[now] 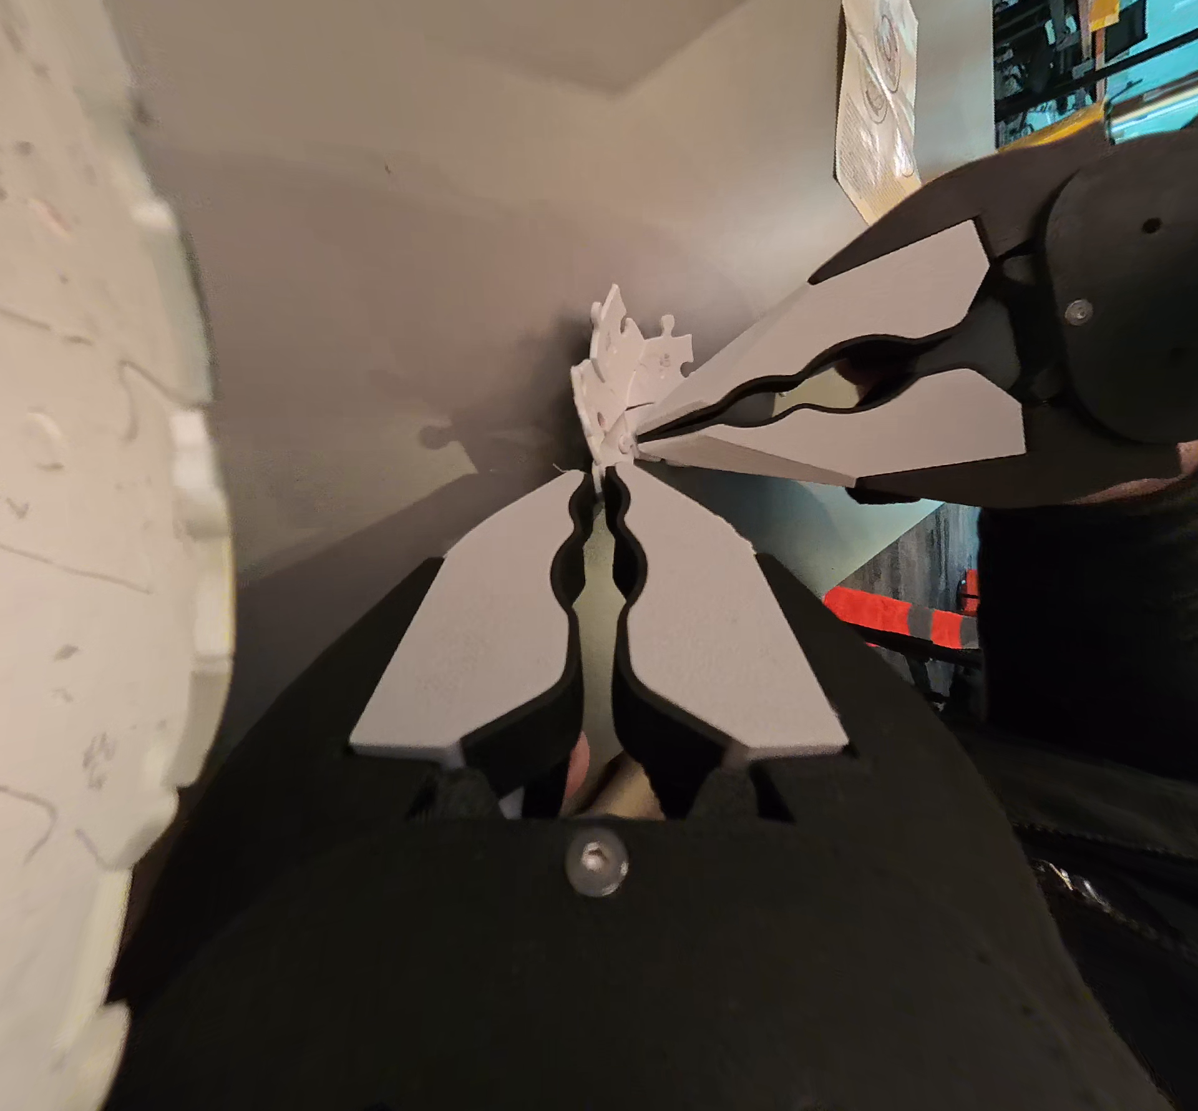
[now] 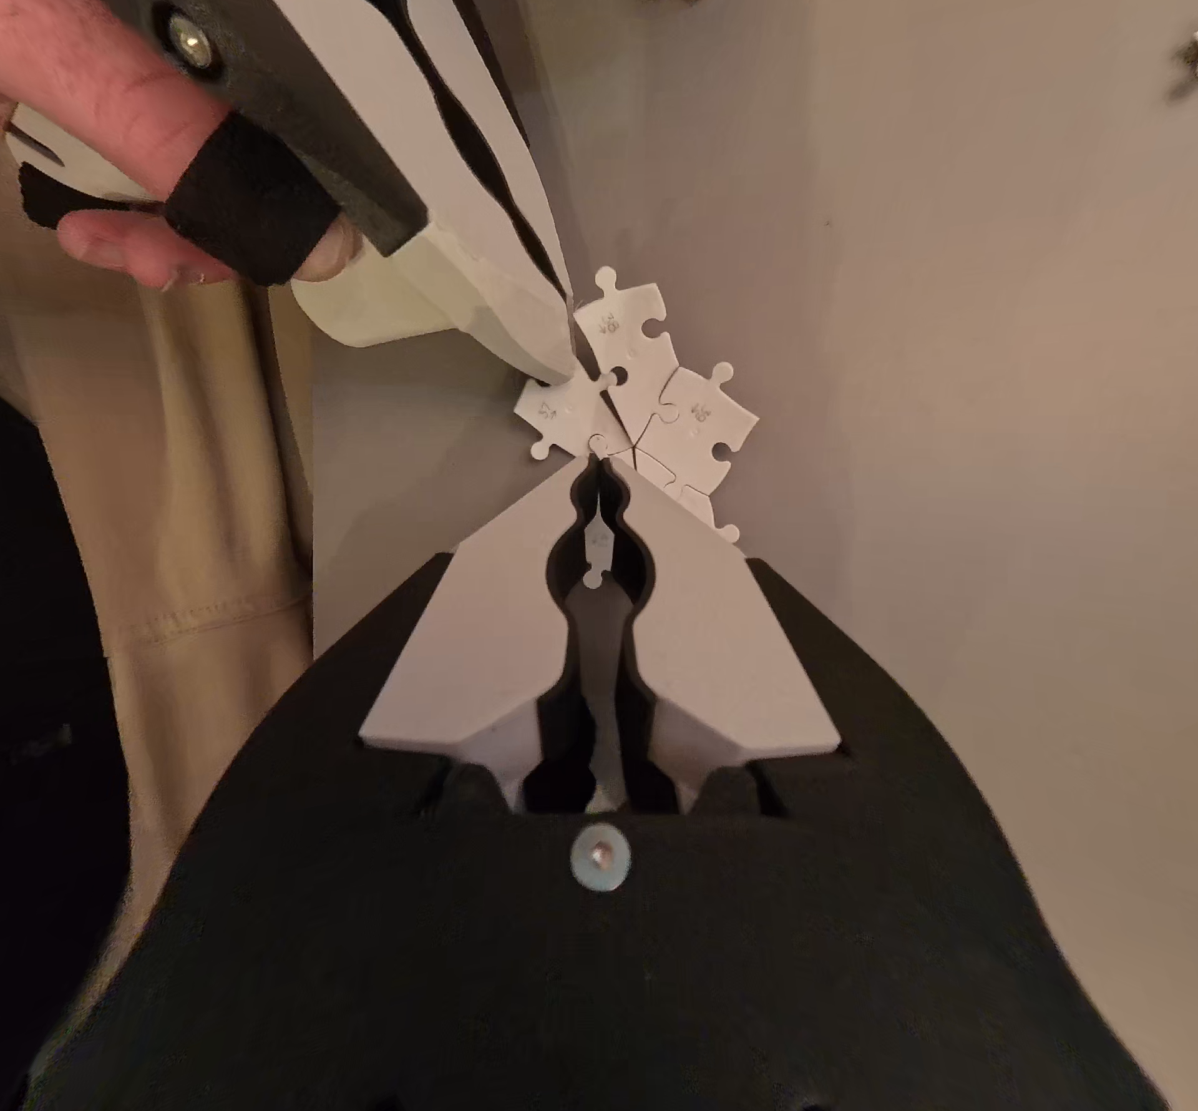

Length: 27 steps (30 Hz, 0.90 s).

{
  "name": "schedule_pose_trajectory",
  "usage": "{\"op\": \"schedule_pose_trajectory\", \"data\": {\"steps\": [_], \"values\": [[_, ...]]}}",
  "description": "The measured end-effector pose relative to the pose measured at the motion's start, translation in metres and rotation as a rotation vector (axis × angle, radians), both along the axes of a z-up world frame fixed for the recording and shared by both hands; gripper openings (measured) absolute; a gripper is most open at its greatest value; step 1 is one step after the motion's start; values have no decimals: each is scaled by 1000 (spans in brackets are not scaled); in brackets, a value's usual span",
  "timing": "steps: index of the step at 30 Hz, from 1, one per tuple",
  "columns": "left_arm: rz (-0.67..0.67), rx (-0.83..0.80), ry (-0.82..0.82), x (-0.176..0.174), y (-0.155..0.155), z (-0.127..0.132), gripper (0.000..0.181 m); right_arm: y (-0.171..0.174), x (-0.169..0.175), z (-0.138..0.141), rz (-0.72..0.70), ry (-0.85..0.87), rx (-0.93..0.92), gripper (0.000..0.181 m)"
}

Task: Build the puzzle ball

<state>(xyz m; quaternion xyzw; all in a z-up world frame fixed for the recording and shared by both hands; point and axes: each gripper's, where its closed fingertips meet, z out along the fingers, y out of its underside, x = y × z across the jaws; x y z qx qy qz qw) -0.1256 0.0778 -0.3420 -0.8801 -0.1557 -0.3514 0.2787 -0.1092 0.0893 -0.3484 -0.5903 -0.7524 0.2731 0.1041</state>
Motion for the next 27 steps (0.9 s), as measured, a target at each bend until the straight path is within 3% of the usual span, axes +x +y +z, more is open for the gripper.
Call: {"op": "schedule_pose_trajectory", "data": {"steps": [8,23,27], "values": [[-11,26,35,-1,2,1,3,0,0,-1,17,-116,28,0],[133,109,-34,-12,14,14,24,-1,-3,-1,2,-49,-13,0],[155,78,15,-17,18,7,10,-1,-3,-1,1,-44,-14,0]]}}
